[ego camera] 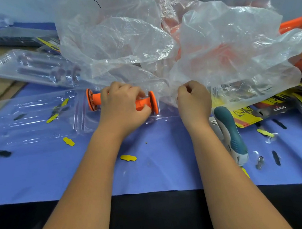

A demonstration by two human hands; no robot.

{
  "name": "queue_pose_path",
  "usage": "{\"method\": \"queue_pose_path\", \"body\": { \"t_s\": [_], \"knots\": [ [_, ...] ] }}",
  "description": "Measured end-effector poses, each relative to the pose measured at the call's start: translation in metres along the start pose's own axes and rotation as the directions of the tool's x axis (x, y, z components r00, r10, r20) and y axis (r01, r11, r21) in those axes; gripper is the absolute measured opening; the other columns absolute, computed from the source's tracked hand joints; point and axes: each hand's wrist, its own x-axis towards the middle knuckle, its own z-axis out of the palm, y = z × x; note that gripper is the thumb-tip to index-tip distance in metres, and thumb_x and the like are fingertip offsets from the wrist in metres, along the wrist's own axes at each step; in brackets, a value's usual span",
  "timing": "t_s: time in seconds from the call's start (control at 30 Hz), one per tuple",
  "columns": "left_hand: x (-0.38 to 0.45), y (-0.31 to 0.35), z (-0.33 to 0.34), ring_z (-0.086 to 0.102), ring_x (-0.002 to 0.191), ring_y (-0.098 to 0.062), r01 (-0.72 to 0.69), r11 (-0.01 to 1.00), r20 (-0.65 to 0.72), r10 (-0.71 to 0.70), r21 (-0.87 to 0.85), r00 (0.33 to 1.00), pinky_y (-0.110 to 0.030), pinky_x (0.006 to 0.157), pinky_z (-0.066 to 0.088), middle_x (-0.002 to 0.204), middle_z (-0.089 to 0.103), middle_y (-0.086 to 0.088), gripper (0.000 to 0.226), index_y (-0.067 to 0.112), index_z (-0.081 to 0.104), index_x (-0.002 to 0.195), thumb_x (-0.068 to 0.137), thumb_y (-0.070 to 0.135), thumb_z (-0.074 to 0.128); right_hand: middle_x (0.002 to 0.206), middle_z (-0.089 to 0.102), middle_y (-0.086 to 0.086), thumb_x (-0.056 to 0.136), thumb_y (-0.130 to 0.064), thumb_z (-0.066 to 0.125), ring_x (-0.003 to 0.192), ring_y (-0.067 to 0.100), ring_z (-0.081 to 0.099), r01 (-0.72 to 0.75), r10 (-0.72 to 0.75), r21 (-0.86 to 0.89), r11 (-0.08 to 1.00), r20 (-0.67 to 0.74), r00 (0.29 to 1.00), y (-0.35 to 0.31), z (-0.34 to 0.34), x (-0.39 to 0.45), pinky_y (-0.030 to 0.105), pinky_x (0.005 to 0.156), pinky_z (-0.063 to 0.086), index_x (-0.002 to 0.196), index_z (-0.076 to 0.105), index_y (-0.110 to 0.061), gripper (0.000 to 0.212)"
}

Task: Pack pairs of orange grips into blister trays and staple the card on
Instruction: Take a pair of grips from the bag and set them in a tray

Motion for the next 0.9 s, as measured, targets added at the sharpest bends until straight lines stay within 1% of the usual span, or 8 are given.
{"method": "queue_pose_path", "body": {
  "t_s": [0.1, 0.2, 0.3, 0.47, 0.6, 0.67, 0.8, 0.9],
  "knots": [
    [0.000, 0.002, -0.002, 0.053, 0.114, -0.025, -0.085, 0.970, 0.036, 0.096, -0.229, 0.995, -0.034, 0.099, 0.035, 0.123, 0.062, -0.004, 0.052, 0.014, 0.060, 0.125, 0.074, 0.020, 0.049, 0.060, 0.051, -0.012, 0.089, -0.019, 0.047, 0.058, 0.001, 0.048, 0.074, -0.069, 0.052, 0.996, -0.104, 0.992, -0.003, 0.000, -0.004, 0.022, 0.050, 0.031, 0.078, 0.054, -0.023, 0.014],
    [0.000, 0.003, -0.001, 0.051, 0.122, -0.016, 0.006, 0.916, 0.176, 0.071, -0.402, 0.982, -0.026, 0.103, 0.035, 0.130, 0.061, 0.001, 0.058, 0.019, 0.061, 0.129, 0.076, 0.017, 0.037, 0.059, 0.051, -0.013, 0.087, -0.018, 0.047, 0.060, 0.002, 0.050, 0.163, -0.147, 0.107, 0.981, -0.149, 0.978, -0.006, -0.001, -0.007, 0.018, 0.050, 0.032, 0.083, 0.055, -0.026, 0.012],
    [0.002, -0.001, -0.003, 0.055, 0.115, -0.012, 0.112, 0.900, 0.205, -0.026, -0.422, 0.978, -0.023, 0.097, 0.038, 0.121, 0.066, 0.005, 0.053, 0.027, 0.068, 0.118, 0.078, 0.022, 0.033, 0.068, 0.055, -0.010, 0.087, -0.018, 0.046, 0.066, 0.013, 0.049, 0.235, -0.219, 0.104, 0.966, -0.144, 0.965, -0.009, -0.001, -0.010, 0.030, 0.057, 0.036, 0.091, 0.062, -0.019, 0.016],
    [0.003, -0.005, -0.007, 0.060, 0.101, -0.016, 0.067, 0.933, 0.185, -0.001, -0.353, 0.983, -0.039, 0.098, 0.041, 0.101, 0.072, 0.006, 0.037, 0.030, 0.072, 0.102, 0.081, 0.039, 0.043, 0.074, 0.055, -0.005, 0.089, -0.015, 0.049, 0.069, 0.011, 0.041, 0.319, -0.315, 0.005, 0.948, -0.142, 0.938, -0.011, 0.000, -0.014, 0.029, 0.058, 0.024, 0.092, 0.063, -0.013, 0.014],
    [0.000, -0.004, -0.006, 0.062, 0.102, -0.015, 0.068, 0.937, 0.161, -0.012, -0.344, 0.987, -0.041, 0.100, 0.043, 0.105, 0.071, 0.008, 0.039, 0.031, 0.070, 0.109, 0.077, 0.043, 0.051, 0.063, 0.048, 0.001, 0.094, -0.029, 0.041, 0.055, 0.021, 0.038, 0.164, -0.149, -0.407, 0.899, 0.068, 0.987, -0.006, -0.002, -0.004, 0.030, 0.049, 0.019, 0.069, 0.046, -0.012, 0.031],
    [-0.001, -0.005, -0.006, 0.063, 0.102, -0.015, 0.089, 0.916, 0.139, -0.036, -0.392, 0.990, -0.039, 0.099, 0.044, 0.106, 0.071, 0.006, 0.040, 0.028, 0.071, 0.111, 0.077, 0.040, 0.054, 0.061, 0.046, 0.002, 0.094, -0.037, 0.039, 0.054, 0.019, 0.039, 0.084, -0.004, -0.469, 0.879, 0.169, 0.986, -0.003, -0.004, -0.001, 0.029, 0.049, 0.023, 0.062, 0.042, -0.013, 0.039],
    [0.000, -0.007, -0.003, 0.063, 0.107, -0.012, 0.097, 0.892, 0.137, -0.040, -0.441, 0.990, -0.038, 0.102, 0.044, 0.113, 0.071, 0.006, 0.046, 0.023, 0.069, 0.117, 0.077, 0.040, 0.057, 0.062, 0.066, 0.014, 0.085, -0.036, 0.057, 0.051, 0.027, 0.060, -0.170, 0.190, -0.085, 0.982, 0.365, 0.912, -0.009, -0.004, 0.000, 0.033, 0.052, 0.051, 0.069, 0.061, -0.003, 0.037],
    [0.000, -0.010, -0.002, 0.059, 0.116, -0.013, 0.001, 0.950, 0.158, 0.052, -0.314, 0.986, -0.043, 0.109, 0.035, 0.122, 0.066, 0.008, 0.058, 0.024, 0.062, 0.126, 0.074, 0.049, 0.059, 0.066, 0.067, 0.011, 0.089, -0.013, 0.066, 0.046, 0.014, 0.061, -0.330, 0.179, 0.223, 0.917, 0.507, 0.843, -0.011, 0.000, -0.005, 0.023, 0.046, 0.051, 0.078, 0.058, -0.005, 0.016]
  ]
}}
